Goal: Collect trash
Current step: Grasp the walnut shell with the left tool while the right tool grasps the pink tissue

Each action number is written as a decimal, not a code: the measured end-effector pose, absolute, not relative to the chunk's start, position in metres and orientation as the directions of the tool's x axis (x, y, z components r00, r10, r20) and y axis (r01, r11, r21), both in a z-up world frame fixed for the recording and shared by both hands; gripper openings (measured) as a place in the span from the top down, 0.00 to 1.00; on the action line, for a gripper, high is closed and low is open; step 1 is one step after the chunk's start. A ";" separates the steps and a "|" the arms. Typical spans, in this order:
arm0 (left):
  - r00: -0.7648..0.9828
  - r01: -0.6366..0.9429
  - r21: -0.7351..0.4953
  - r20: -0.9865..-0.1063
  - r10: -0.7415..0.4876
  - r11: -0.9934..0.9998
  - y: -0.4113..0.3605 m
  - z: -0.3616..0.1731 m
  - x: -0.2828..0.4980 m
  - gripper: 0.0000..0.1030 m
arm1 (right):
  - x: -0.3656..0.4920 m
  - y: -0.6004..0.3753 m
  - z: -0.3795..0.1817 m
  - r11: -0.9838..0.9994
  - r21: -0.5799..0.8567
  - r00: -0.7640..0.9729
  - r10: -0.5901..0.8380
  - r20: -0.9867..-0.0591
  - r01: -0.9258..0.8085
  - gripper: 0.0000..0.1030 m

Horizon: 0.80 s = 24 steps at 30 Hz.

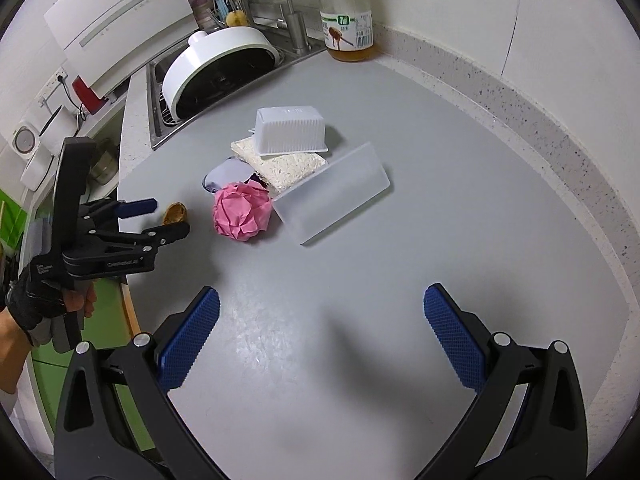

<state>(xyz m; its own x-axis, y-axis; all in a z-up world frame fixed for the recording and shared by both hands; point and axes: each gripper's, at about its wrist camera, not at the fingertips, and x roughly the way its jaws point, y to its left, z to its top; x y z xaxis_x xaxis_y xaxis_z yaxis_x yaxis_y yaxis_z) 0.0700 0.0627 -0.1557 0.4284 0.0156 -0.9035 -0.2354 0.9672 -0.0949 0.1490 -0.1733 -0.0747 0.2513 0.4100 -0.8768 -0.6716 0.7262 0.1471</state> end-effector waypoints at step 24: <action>0.502 -0.287 -0.184 -0.865 -0.016 0.940 0.087 -0.098 0.041 0.70 | 0.145 -0.081 -0.087 0.579 0.201 0.132 0.481 -0.867 -0.790 0.04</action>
